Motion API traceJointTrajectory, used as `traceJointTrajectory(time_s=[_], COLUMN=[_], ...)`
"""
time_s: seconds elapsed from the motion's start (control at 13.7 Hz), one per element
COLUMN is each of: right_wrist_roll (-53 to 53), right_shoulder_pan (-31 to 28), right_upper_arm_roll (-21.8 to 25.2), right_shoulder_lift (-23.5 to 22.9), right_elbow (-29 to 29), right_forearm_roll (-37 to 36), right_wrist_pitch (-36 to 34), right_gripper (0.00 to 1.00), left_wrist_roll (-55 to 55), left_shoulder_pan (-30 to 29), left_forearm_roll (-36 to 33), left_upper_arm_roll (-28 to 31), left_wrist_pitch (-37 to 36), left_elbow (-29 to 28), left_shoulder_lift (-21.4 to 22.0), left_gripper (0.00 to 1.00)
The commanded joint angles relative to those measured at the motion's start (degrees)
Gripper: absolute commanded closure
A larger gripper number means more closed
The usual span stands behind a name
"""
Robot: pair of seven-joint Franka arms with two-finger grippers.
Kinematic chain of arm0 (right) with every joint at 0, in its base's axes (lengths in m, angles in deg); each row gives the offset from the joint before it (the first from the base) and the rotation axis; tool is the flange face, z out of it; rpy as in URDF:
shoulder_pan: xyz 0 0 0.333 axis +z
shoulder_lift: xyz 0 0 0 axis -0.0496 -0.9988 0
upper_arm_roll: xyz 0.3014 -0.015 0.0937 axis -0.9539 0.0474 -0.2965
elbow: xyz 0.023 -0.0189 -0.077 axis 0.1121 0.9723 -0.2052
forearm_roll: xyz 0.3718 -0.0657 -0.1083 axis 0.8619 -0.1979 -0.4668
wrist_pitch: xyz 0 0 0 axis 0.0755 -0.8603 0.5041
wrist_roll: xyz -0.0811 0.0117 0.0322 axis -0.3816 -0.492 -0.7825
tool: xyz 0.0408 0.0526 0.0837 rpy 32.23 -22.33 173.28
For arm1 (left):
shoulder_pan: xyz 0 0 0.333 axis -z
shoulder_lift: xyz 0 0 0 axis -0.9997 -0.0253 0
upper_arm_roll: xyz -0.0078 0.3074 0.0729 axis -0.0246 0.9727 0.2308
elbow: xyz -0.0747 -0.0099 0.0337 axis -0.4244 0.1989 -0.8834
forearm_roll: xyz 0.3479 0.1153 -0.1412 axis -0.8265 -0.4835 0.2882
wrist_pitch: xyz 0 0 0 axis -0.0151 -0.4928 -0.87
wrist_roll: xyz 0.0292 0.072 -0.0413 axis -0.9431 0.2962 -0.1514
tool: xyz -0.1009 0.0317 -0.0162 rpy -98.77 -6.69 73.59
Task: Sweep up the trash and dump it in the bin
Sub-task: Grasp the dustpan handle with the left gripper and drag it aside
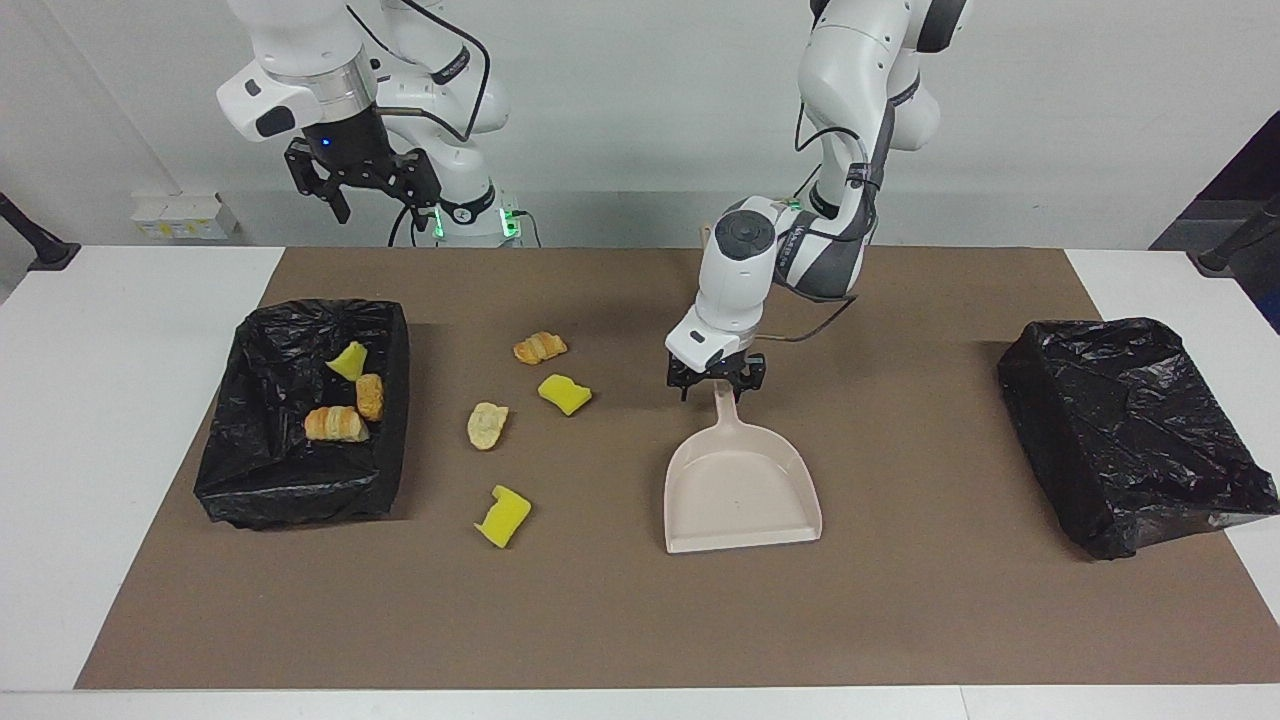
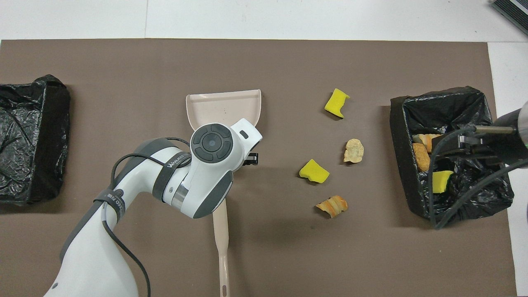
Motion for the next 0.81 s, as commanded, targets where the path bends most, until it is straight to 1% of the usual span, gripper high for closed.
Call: traceJointTrajectory(time_s=[0.0, 0.07, 0.15, 0.29, 0.37, 0.44, 0.59, 0.73], right_wrist_roll=[1.8, 1.8, 1.8, 1.8, 1.8, 1.8, 1.8, 1.8], right_shoulder_pan=[-1.9, -2.0, -2.0, -1.7, -1.7, -1.7, -1.9, -1.8], right_upper_arm_roll=[-0.4, -0.4, -0.4, -0.4, -0.5, -0.4, -0.4, -0.5], right_shoulder_lift=[1.1, 1.2, 1.1, 1.1, 1.1, 1.1, 1.1, 1.1], right_elbow=[1.6, 1.6, 1.6, 1.5, 1.5, 1.5, 1.5, 1.5], right_forearm_roll=[1.4, 1.4, 1.4, 1.4, 1.4, 1.4, 1.4, 1.4], right_wrist_pitch=[1.2, 1.0, 1.2, 1.2, 1.2, 1.3, 1.3, 1.2], right_gripper=[0.0, 0.0, 0.0, 0.0, 0.0, 0.0, 0.0, 0.0], left_wrist_roll=[-2.3, -2.3, -2.4, -2.4, -2.3, -1.9, -0.1, 17.3], left_shoulder_pan=[0.8, 0.8, 0.7, 0.4, 0.3, 0.3, 0.2, -1.5], left_forearm_roll=[-1.2, -1.2, -1.2, -1.2, -1.2, -1.2, -1.2, -1.2], left_upper_arm_roll=[0.9, 0.9, 0.9, 0.9, 0.7, 0.6, 0.7, 1.1], left_wrist_pitch=[-2.8, -3.4, -3.6, -3.7, -3.3, -2.8, -3.7, -3.8], left_elbow=[-1.2, -1.2, -1.2, -1.2, -1.4, -1.7, -1.7, -1.3], left_shoulder_lift=[2.4, 2.8, 2.8, 3.5, 3.6, 3.6, 3.6, 3.6], left_gripper=[0.32, 0.33, 0.37, 0.4, 0.68, 1.0, 1.0, 1.0])
